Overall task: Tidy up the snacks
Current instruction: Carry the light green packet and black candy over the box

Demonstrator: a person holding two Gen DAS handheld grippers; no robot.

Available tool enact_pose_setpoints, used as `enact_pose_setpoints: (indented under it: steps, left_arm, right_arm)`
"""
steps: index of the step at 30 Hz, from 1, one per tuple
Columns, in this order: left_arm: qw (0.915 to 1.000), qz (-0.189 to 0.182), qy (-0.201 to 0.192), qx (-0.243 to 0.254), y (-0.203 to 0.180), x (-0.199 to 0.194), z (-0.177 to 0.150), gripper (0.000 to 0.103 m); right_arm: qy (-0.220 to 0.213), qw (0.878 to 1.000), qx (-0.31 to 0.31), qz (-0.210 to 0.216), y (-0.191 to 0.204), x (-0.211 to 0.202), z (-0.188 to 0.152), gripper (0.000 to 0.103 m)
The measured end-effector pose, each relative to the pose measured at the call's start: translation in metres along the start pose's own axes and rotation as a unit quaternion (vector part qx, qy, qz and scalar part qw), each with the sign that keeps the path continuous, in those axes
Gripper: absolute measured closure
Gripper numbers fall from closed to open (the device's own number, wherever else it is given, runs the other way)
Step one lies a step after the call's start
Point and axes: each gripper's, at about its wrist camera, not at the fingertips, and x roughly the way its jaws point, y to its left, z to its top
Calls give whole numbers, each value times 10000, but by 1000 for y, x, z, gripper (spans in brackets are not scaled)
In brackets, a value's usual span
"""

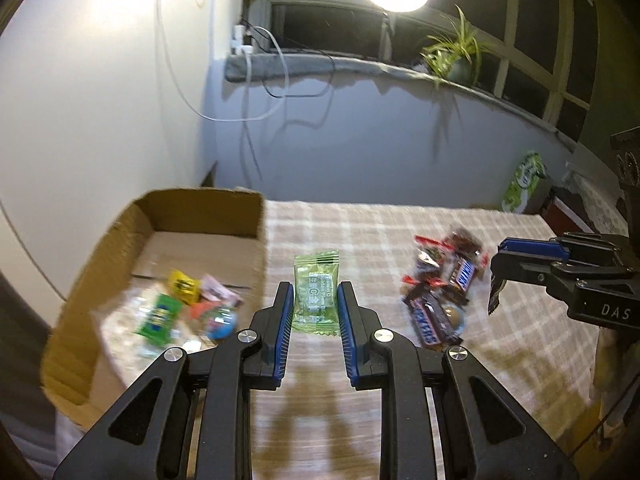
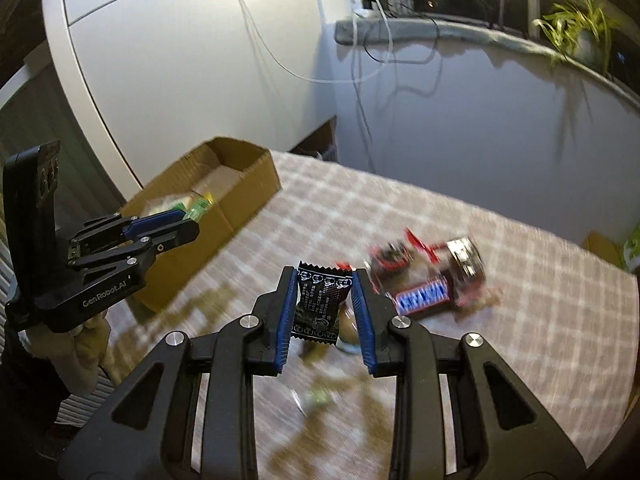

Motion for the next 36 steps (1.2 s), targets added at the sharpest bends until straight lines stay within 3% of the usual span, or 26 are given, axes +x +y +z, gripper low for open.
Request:
enact_pose_setpoints:
  steps: [17,27,36]
  left_arm:
    - [9976,640,-114,-252,77,-16,6,82]
    - [9967,722,-2,-371,103,-6,10,82]
    - [9966,710,74,-403,110,1,11,82]
  right_arm:
    - [-81,9968,-585,542,81,63,70,74]
    - [155,9942,-775,733,109,111,88,74]
    - [254,9926,-858,819,120,130,95,74]
